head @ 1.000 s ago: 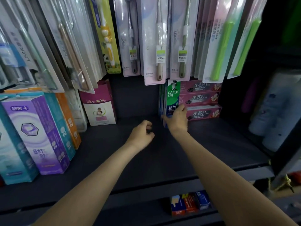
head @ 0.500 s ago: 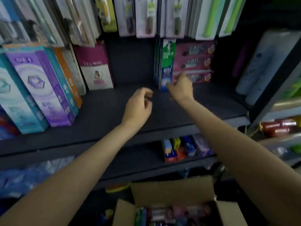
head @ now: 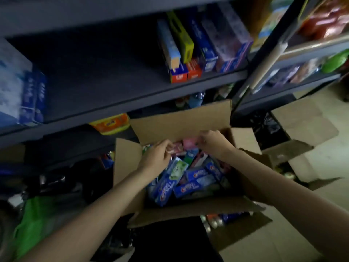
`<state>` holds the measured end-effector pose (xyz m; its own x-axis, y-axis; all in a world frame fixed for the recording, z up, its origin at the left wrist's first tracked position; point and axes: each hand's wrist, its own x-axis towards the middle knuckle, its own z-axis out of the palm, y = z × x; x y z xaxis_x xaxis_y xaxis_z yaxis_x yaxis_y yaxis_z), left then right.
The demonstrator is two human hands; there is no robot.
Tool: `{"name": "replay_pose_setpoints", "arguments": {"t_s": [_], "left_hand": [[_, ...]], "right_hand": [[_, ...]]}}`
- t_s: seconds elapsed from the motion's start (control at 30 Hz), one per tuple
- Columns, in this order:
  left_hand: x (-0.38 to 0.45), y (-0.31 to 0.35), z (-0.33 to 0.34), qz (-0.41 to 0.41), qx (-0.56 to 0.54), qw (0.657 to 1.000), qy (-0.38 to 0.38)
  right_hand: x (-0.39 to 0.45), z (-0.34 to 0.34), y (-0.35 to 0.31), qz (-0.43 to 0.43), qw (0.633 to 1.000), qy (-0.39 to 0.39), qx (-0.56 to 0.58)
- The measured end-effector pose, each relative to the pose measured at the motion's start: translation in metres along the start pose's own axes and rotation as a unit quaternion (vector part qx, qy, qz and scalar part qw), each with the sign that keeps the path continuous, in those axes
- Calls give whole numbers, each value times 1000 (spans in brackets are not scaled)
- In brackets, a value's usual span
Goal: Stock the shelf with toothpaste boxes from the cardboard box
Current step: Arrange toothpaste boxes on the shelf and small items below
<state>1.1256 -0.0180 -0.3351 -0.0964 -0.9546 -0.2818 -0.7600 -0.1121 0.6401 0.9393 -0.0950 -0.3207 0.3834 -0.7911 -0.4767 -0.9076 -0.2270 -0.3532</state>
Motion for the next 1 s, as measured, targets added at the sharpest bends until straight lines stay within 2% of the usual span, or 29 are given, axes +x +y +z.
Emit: {"name": "replay_pose_setpoints", "arguments": {"t_s": [0.07, 0.13, 0.23, 0.3, 0.5, 0.6, 0.67, 0.73, 0.83, 0.9, 1.0], "left_hand": [[8, -15, 21, -27, 14, 1000, -10], [19, -27, 40, -40, 30, 999, -18], [45, -43, 69, -47, 33, 998, -33], [64, -50, 86, -54, 35, 997, -31], [105, -60, 126, -69, 11, 997, -41], [113, -68, 139, -80, 8, 996, -42], [114, -73, 146, -98, 9, 994, -43], [112, -75, 149, -106, 16, 993, -50], [107, -70, 142, -75, 30, 995, -53], [107, -59, 127, -26, 54, 995, -85], [110, -31, 92, 19, 143, 972, -186]], "right_hand": [[13, 36, 23, 58, 997, -46, 0], [26, 66, 46, 80, 993, -79, -47], [52, 99, 74, 42, 976, -84, -196], [73, 114, 89, 28, 968, -73, -239], [115, 150, 123, 80, 964, -97, -233], [125, 159, 133, 87, 969, -57, -223], [135, 156, 136, 75, 969, -37, -232], [140, 153, 133, 47, 964, -52, -258], [127, 152, 120, -11, 957, -63, -284], [110, 140, 107, -18, 968, -56, -244], [86, 95, 74, -50, 983, -62, -163]]}}
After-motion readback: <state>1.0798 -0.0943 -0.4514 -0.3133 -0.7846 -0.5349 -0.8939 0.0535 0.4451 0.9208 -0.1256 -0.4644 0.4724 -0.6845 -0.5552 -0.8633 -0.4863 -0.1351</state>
